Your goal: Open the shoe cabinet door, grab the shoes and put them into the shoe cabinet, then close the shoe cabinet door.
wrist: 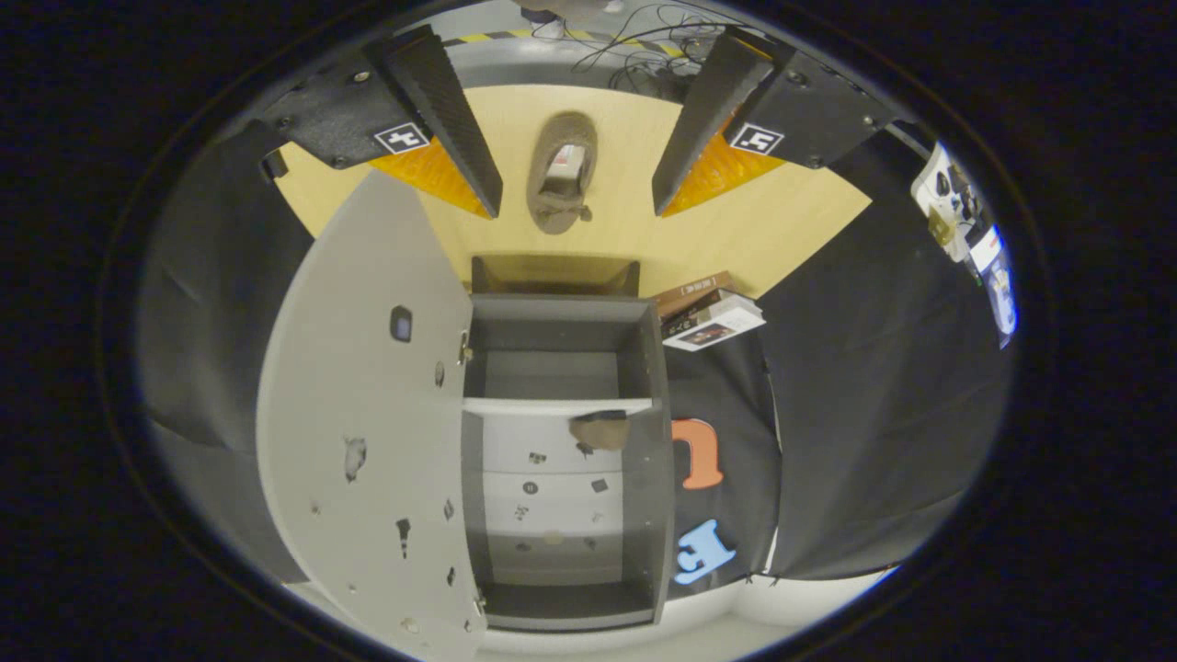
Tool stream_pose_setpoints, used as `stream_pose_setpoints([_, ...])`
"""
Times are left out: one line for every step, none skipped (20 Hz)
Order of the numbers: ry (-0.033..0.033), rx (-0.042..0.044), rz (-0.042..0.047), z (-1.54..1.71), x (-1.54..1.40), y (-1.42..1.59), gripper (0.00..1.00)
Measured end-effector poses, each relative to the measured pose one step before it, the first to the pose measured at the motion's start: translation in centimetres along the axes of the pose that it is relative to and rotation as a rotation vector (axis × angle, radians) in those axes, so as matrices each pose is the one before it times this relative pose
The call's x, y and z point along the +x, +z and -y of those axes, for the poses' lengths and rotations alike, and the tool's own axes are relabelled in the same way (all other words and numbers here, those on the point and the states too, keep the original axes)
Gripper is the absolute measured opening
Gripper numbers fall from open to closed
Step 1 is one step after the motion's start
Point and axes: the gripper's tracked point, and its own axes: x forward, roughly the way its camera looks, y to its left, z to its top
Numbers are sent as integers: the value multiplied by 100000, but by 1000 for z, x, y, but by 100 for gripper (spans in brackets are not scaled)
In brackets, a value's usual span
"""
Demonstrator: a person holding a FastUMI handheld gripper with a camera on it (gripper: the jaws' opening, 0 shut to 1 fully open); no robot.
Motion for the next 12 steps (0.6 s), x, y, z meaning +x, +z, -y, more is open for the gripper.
stream_pose_setpoints([217, 1006, -2160, -215, 1604, -993, 100])
stream_pose_setpoints([1336, 1631, -1228, -535, 1761, -699, 100])
stream_pose_setpoints([828, 591, -1771, -460, 1764, -805, 100])
stream_pose_setpoints([315, -426, -1909, -118, 2016, -1025, 100])
stream_pose_setpoints([-1107, -247, -2161, 207, 1870, -733, 100])
stream_pose_setpoints([-896, 996, -2156, 328, 1824, -694, 100])
stream_pose_setpoints([-92, 2164, -2173, 224, 1537, -477, 100])
stream_pose_setpoints([-814, 2238, -2707, 402, 1736, -636, 100])
stream_pose_setpoints([-189, 2649, -2742, 403, 1670, -495, 100])
stream_pose_setpoints([-223, 2930, -2617, 248, 1630, -323, 100])
stream_pose_setpoints([1038, 3799, -2107, -59, 1496, -90, 100])
stream_pose_setpoints([1276, 3188, -1538, -111, 1345, -135, 100])
